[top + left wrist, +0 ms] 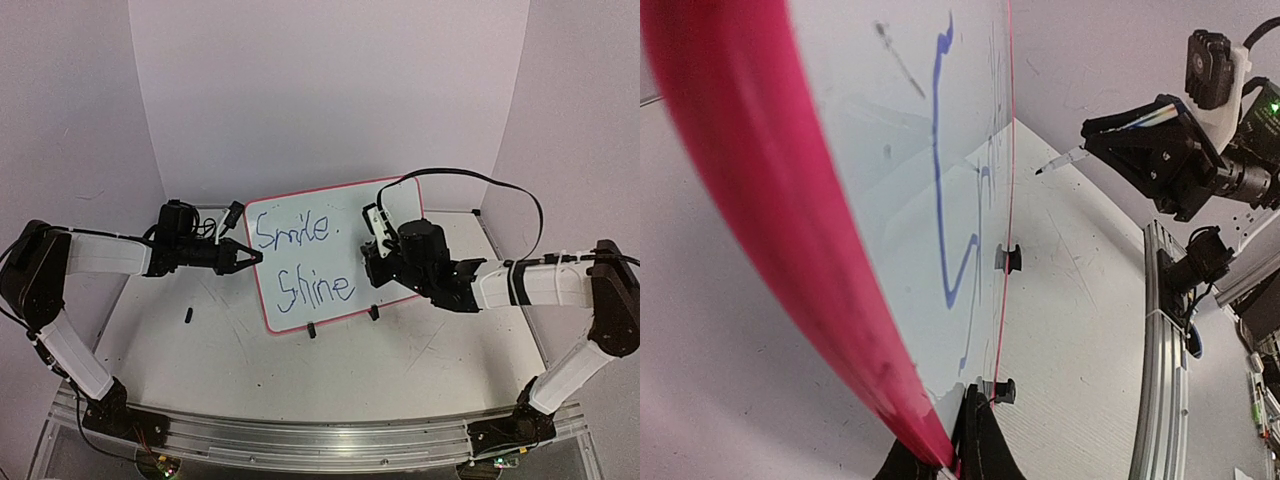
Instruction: Write a sentence on the whiteboard
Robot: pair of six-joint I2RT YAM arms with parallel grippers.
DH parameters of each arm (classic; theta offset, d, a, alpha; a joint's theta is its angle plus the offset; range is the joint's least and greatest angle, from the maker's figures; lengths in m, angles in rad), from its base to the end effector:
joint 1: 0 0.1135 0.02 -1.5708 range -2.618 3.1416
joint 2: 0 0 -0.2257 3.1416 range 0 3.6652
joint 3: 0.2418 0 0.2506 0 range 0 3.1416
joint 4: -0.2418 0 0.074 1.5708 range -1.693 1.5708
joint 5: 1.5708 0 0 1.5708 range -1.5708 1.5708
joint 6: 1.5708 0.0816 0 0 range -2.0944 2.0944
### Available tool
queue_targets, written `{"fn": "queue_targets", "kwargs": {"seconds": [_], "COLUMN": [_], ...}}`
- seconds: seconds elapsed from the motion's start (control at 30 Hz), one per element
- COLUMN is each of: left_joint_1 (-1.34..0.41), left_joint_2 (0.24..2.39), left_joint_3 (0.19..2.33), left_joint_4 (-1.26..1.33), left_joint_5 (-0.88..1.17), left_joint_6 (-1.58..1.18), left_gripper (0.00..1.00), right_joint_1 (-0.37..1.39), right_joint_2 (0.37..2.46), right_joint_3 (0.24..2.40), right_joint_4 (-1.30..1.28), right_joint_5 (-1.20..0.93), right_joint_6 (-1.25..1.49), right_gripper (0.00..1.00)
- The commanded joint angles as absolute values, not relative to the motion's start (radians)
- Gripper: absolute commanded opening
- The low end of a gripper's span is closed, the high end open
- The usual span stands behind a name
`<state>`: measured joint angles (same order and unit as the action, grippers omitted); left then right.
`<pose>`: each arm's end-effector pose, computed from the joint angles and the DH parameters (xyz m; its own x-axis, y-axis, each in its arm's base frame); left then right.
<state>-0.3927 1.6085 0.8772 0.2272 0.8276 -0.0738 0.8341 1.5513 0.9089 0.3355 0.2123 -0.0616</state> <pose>0.3122 -0.1944 0.1588 -0.5080 0.1564 -0.8470 0.8194 0.3910 -0.4192 0.2767 0.2795 0.1950 -0.1663 -0.2729 -0.9475 -0.6005 0.7902 -0.1222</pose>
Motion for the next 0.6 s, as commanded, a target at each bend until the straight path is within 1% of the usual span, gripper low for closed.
{"fn": "queue_targets", "kwargs": {"seconds": [0.0, 0.2, 0.57], "left_joint_1": [-0.399, -0.4, -0.4], "left_joint_2": [1.676, 1.675, 1.673], "left_joint_3": [0.864, 0.864, 0.862], "left_joint_4": [0.102, 0.098, 0.092], "left_joint_5": [0.584, 0.574, 0.568], "left_joint_6": [0.087, 0.095, 0.1], "left_gripper": [0.0, 0.0, 0.0], "right_joint_1": [0.83, 0.817, 0.786], "right_joint_2": [1.607, 1.649, 1.653], "right_joint_3": [1.003, 1.046, 1.01], "right_joint_4": [0.351, 0.354, 0.357], "right_joint_5": [0.227, 0.215, 0.199], "right_joint_6": [-0.085, -0.083, -0.055], "right_gripper": [0.0, 0.0, 0.0]}}
